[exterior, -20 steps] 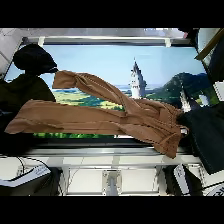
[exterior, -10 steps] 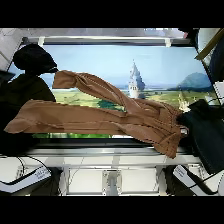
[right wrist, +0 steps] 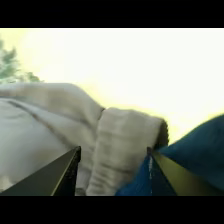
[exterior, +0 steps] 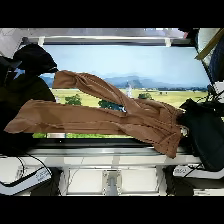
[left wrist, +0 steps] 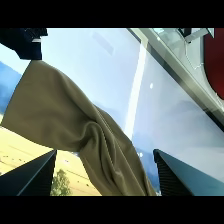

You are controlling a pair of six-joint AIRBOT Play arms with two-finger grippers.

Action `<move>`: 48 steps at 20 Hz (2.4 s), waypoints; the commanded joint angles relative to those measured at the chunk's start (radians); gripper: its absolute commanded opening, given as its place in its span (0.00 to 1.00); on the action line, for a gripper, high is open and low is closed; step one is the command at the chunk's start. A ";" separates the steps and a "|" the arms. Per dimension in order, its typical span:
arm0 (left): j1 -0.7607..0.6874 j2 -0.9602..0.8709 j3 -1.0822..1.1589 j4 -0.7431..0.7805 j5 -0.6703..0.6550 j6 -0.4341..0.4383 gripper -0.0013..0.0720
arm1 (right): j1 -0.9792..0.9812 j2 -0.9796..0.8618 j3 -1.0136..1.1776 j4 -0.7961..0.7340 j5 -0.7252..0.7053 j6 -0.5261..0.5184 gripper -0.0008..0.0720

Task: Fold the clothes and pants, and hang the long-sleeved shirts on hangers.

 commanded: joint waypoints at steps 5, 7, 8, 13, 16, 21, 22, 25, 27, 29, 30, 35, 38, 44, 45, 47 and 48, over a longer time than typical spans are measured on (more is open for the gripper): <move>-0.005 -0.001 0.001 0.006 -0.009 -0.033 0.98 | -0.085 -0.116 0.099 -0.142 0.169 -0.048 0.64; -0.005 -0.001 0.001 0.006 -0.009 -0.049 0.98 | -0.130 -0.136 0.064 -0.041 0.217 -0.140 0.64; -0.005 -0.001 0.001 0.006 -0.010 -0.049 0.98 | -0.143 -0.142 0.053 0.018 0.216 -0.177 0.64; -0.005 -0.001 0.001 0.005 -0.032 -0.063 0.98 | -0.139 -0.150 0.052 0.137 0.125 -0.241 0.67; -0.005 -0.001 0.001 0.006 -0.032 -0.063 0.98 | -0.139 -0.149 0.052 0.193 0.128 -0.272 0.67; -0.005 -0.001 0.001 0.006 -0.032 -0.063 0.97 | -0.139 -0.154 0.052 0.198 0.120 -0.282 0.67; -0.005 -0.001 0.001 0.006 -0.032 -0.063 0.97 | -0.135 -0.163 0.052 0.197 0.121 -0.282 0.67; -0.005 -0.001 0.001 0.006 -0.032 -0.063 0.97 | -0.094 -0.202 0.052 0.175 0.126 -0.281 0.67; -0.005 -0.001 0.001 0.006 -0.034 -0.063 0.98 | -0.064 -0.220 0.052 0.159 0.121 -0.282 0.67; -0.005 -0.001 0.001 0.006 -0.039 -0.063 0.97 | -0.052 -0.221 0.052 0.147 0.119 -0.282 0.62; -0.005 -0.001 0.001 0.006 -0.039 -0.063 0.97 | -0.051 -0.221 0.052 0.158 0.131 -0.289 0.59; -0.005 -0.001 0.001 0.006 -0.039 -0.063 0.97 | -0.052 -0.217 0.116 0.187 0.182 -0.348 0.04; -0.005 -0.001 0.001 0.006 -0.039 -0.063 0.97 | -0.051 -0.217 0.200 0.266 0.171 -0.347 0.04; -0.042 -0.006 0.001 0.093 -0.039 -0.063 0.98 | 0.051 -0.220 0.346 0.279 -0.127 -0.208 0.04; -0.066 -0.011 0.001 0.145 -0.039 -0.065 0.98 | 0.079 -0.220 0.355 0.266 -0.228 -0.137 0.04; -0.108 -0.031 0.001 0.228 -0.037 -0.121 0.98 | 0.113 -0.222 0.356 0.200 -0.400 0.072 0.04; -0.120 -0.046 0.001 0.251 -0.036 -0.146 0.98 | 0.119 -0.224 0.355 0.170 -0.454 0.164 0.04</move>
